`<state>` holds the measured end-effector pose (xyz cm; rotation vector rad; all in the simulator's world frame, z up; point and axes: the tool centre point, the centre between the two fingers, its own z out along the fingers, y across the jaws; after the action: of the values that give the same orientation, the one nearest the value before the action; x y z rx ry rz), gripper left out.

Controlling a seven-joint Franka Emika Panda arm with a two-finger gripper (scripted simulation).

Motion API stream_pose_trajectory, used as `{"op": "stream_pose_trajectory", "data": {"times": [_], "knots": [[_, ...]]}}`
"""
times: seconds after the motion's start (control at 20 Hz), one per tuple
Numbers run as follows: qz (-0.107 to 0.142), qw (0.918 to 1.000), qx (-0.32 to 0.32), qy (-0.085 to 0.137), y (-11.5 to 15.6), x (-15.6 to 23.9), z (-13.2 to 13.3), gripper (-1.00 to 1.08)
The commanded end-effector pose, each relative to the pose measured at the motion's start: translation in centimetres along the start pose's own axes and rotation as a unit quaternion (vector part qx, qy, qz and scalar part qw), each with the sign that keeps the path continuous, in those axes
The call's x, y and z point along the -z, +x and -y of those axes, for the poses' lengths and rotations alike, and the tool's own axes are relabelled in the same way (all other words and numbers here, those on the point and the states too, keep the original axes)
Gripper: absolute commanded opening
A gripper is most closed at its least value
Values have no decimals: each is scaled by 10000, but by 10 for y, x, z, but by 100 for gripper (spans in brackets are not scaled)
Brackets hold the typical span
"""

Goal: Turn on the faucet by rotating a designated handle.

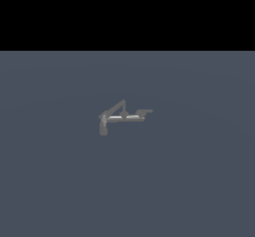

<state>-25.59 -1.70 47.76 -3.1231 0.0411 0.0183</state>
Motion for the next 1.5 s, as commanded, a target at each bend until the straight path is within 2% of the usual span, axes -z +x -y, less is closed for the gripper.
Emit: {"op": "stream_pose_trajectory", "data": {"times": [0.0,0.45,0.85,1.15,1.45], "knots": [[0,10000,0,0,0,0,0,-100],[-3,9997,-235,1,10,-13,7,-100],[-11,9964,-846,5,37,-47,23,-100],[-19,9886,-1507,9,70,-84,37,-100],[-28,9752,-2213,15,107,-124,47,-100]]}}
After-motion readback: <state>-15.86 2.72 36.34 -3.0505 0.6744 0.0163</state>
